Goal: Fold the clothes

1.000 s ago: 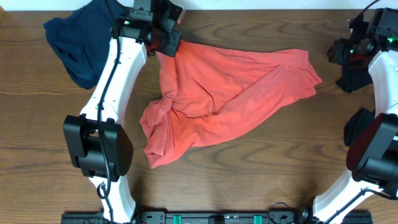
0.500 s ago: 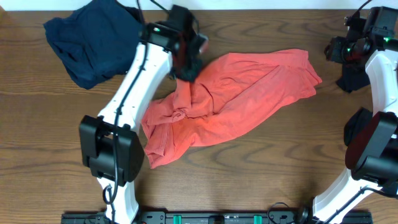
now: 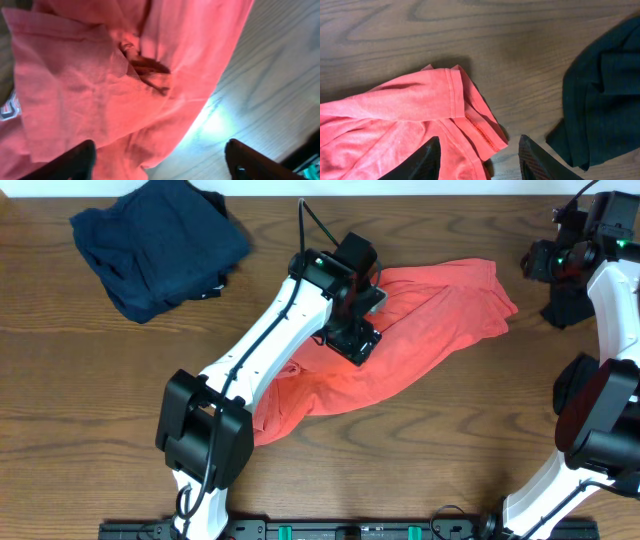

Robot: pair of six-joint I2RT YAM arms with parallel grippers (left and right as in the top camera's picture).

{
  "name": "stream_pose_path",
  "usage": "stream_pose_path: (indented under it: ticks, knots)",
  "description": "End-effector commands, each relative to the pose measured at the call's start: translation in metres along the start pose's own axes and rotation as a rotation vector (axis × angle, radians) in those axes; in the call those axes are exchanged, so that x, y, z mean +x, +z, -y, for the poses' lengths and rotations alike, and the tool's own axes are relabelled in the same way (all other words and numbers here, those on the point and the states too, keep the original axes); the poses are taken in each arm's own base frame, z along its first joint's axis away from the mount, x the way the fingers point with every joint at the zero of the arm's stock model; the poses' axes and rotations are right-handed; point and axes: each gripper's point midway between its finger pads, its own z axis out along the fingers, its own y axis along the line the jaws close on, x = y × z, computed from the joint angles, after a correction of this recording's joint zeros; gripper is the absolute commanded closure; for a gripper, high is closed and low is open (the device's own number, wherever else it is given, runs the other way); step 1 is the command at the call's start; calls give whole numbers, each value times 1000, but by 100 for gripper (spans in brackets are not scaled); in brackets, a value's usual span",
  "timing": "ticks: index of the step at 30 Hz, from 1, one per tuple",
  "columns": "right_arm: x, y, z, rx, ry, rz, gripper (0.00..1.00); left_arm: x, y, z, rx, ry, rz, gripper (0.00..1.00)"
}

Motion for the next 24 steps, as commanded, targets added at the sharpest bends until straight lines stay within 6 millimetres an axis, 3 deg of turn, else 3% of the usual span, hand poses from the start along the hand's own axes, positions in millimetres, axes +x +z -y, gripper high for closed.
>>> stream_pose_path:
  ticks: [1,5,8,17,24]
  knots:
    - [-2,2,-6,-21,-18,2,51,0,-9,-22,-42,-44,7,11]
    - [-3,2,-8,-25,-21,3,51,-10,-28,-47,-61,-92,83,4]
    - [-4,2,-9,-26,-23,6,51,-13,-27,-68,-71,-117,103,3]
    - [-4,2,-8,-25,-23,6,51,-40,10,-116,-103,-52,161,3]
    - [-3,2,-9,-25,-23,5,50,-53,38,-125,-110,1,172,3]
